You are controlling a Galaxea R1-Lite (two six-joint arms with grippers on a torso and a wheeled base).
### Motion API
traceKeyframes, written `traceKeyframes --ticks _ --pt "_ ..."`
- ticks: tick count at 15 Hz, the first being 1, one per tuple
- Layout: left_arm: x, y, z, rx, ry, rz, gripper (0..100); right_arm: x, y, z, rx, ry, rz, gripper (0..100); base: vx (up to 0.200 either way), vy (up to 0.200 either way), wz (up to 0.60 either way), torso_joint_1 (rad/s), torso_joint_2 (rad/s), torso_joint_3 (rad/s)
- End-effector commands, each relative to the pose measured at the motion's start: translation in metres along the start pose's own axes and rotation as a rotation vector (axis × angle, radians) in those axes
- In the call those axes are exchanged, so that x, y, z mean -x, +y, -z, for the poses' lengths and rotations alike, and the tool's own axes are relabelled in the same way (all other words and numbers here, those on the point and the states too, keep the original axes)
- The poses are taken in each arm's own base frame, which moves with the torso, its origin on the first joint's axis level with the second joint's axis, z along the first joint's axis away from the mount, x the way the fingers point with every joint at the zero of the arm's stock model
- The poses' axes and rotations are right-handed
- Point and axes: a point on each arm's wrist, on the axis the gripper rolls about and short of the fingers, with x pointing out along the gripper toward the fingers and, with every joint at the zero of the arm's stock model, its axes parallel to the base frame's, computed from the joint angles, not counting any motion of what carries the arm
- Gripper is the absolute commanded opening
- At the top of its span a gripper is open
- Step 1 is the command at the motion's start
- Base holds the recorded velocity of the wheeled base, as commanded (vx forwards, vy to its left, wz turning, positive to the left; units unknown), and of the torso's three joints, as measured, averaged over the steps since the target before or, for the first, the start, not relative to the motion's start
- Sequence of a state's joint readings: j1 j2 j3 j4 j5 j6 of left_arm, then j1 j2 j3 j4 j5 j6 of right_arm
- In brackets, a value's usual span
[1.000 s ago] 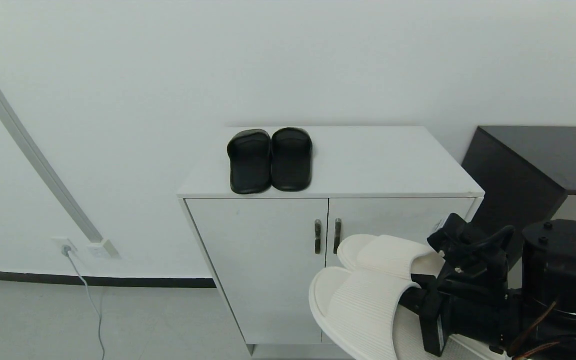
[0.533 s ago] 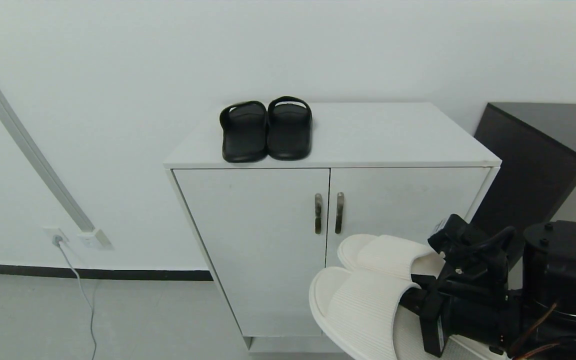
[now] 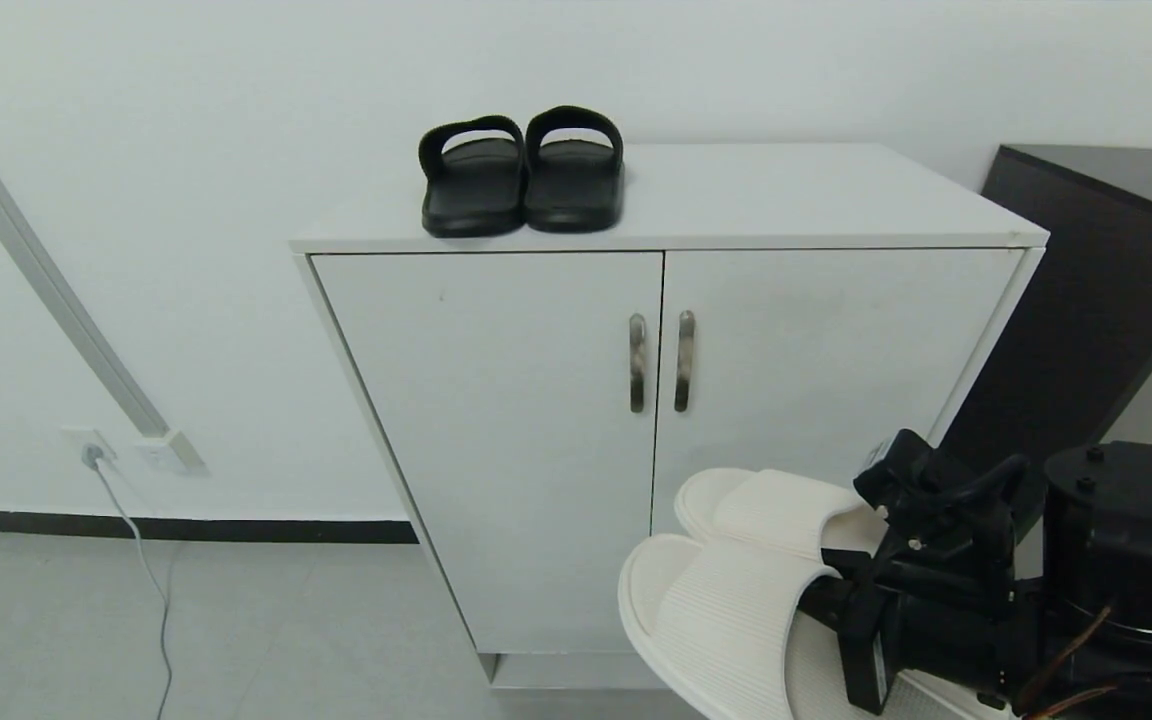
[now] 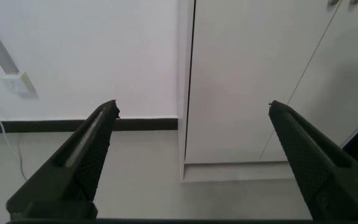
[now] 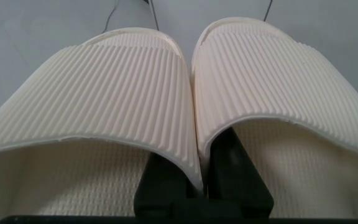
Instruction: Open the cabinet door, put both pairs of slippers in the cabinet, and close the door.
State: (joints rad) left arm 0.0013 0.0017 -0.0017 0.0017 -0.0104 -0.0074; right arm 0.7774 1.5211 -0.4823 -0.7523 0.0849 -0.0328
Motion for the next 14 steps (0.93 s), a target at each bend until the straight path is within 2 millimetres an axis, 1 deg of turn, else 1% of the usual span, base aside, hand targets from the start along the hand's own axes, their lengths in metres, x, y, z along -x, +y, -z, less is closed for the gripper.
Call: traceKeyframes --ticks 1,4,9,11,14 --pt "0.0 0.0 0.0 -0.001 0.0 0.0 100 -0.0004 0.0001 0.0007 0.002 0.003 -0.001 0 0.0 0.0 0.0 -0.115 0.46 0.339" --pt "0.0 0.0 0.0 -0.001 0.0 0.002 100 -0.0008 0.0001 0.0024 0.002 0.01 -0.002 0 0.0 0.0 0.0 -0.09 0.46 0.359" --pt "0.0 0.0 0.0 -0.001 0.0 0.002 100 -0.0014 0.0015 0.0036 0.028 0.014 -0.006 0 0.0 0.0 0.0 -0.026 0.41 0.385" --pt "0.0 -0.0001 0.0 -0.006 0.0 0.003 100 -0.0012 0.0012 0.004 0.027 0.016 -0.006 0 0.0 0.0 0.0 -0.002 0.15 0.144" --pt "-0.0001 -0.0001 0.0002 -0.004 0.003 0.003 100 -0.0005 0.0012 0.0026 0.028 0.002 -0.006 0 0.0 0.0 0.0 0.0 0.0 0.0"
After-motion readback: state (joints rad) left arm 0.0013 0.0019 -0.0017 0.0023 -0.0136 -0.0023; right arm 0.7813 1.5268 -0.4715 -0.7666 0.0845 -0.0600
